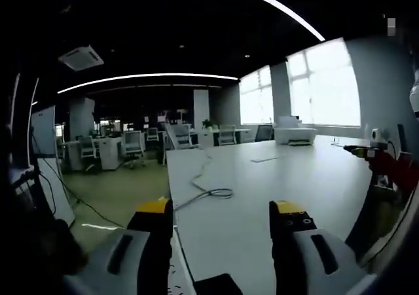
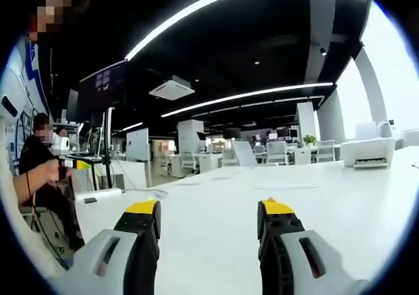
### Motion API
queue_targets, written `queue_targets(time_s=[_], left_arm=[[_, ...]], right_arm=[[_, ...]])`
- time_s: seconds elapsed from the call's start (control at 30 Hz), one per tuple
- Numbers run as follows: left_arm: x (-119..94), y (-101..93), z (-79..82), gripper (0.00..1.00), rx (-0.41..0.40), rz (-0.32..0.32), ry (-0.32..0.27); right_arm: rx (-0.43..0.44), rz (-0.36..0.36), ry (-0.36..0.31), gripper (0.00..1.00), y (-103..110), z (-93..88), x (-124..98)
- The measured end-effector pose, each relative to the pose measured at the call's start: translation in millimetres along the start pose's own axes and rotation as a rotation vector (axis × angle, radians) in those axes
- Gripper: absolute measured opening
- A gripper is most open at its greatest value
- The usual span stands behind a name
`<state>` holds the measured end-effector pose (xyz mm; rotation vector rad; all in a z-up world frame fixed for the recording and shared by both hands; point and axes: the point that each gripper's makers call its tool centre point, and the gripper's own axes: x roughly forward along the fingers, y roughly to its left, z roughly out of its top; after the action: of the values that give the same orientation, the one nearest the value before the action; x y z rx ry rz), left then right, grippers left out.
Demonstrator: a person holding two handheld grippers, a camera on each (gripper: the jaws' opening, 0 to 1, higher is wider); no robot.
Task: Pick up the power strip scattered on the table, fix it on the side mounting bracket of the table, and press the switch
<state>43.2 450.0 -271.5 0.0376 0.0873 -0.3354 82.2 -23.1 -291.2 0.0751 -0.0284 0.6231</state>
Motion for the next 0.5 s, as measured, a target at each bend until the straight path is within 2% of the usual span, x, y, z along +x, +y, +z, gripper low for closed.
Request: queue_targets(time_s=[0.3,0.37,0.5], left_arm=[[-10,15.1,2.5,0.64,0.042,0.023,0.028],[-13,23.1,3.6,0.63,0.07,0.052,0.023],[-19,32.6,1.5,0.64,0.04,0.058,0.029]], right_arm=[[-0.009,-0.009,0.009,0.55,1,0.9,-1],[-0.009,-0.008,0.006,0.55,1,2.1,-1],[-0.011,-0.007,0.006,0.55,3,2.7,0]])
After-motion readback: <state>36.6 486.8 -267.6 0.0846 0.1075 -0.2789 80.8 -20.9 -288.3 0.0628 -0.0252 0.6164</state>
